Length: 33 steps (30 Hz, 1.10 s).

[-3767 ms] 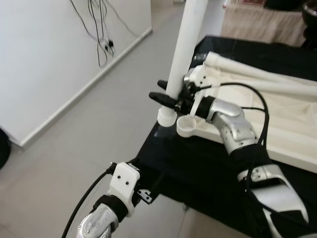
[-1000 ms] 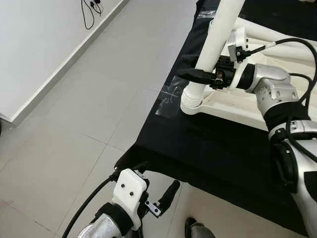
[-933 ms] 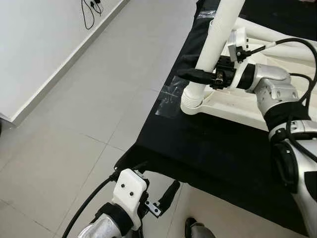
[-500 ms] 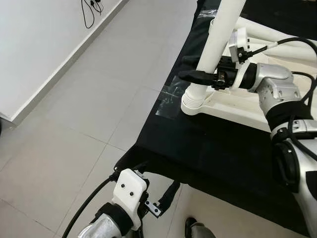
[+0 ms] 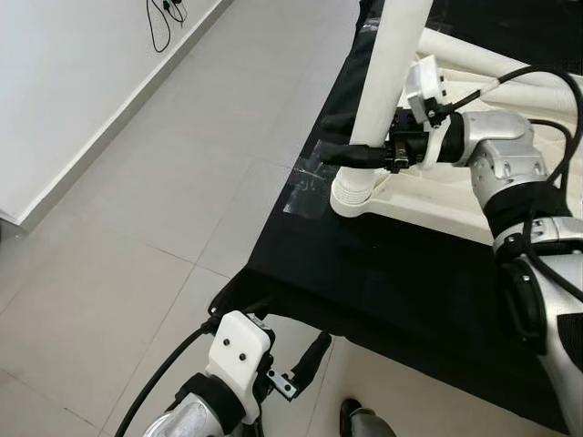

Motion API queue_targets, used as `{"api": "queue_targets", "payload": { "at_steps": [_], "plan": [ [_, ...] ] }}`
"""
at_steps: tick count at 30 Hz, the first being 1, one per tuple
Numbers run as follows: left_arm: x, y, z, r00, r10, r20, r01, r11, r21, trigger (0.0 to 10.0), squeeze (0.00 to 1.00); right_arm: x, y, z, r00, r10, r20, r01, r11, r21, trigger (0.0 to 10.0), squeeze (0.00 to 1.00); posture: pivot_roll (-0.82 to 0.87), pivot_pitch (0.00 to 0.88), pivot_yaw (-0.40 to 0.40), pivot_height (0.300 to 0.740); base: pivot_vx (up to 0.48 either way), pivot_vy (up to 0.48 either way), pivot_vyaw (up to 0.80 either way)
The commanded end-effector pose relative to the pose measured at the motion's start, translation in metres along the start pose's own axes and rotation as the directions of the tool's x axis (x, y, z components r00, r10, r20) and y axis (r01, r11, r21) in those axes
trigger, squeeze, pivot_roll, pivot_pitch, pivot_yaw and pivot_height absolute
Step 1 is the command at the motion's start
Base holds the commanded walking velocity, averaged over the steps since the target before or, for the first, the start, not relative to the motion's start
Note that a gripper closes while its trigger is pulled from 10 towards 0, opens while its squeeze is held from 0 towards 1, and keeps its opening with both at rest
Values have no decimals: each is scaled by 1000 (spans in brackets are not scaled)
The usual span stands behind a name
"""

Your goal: Building children table

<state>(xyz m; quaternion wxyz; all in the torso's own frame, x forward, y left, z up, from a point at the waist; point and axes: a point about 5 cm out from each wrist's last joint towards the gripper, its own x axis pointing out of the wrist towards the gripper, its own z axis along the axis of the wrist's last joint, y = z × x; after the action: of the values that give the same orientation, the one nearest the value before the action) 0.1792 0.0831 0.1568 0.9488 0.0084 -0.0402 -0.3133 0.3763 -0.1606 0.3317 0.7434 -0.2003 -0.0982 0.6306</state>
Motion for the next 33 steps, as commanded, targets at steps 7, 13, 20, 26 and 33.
{"api": "queue_targets", "payload": {
  "at_steps": [7,13,20,26,33],
  "plan": [
    [-4,-2,-4,1000,-5,-27,5,1000,2,10000,0,18,12,-24,991,107,-77,-102,992,69,10000,0,74,366,13,740,0,0,0],
    [-3,-1,-4,1000,-3,-26,3,1000,2,10000,0,26,14,-34,997,27,-74,-19,994,104,10000,0,68,369,8,740,0,0,0],
    [-1,-2,-4,1000,-1,-22,1,1000,2,10000,0,25,22,-67,972,-160,-171,191,965,179,10000,0,55,368,-21,740,0,0,0],
    [0,-1,-5,1000,4,-20,-4,1000,1,10000,0,14,40,-104,850,-444,-283,521,789,325,10000,0,46,363,-39,740,0,0,0],
    [1,4,-8,1000,14,-22,-14,1000,7,10000,0,14,106,-147,401,-730,-553,915,287,285,10000,0,38,343,-24,740,0,0,0]
  ]
}}
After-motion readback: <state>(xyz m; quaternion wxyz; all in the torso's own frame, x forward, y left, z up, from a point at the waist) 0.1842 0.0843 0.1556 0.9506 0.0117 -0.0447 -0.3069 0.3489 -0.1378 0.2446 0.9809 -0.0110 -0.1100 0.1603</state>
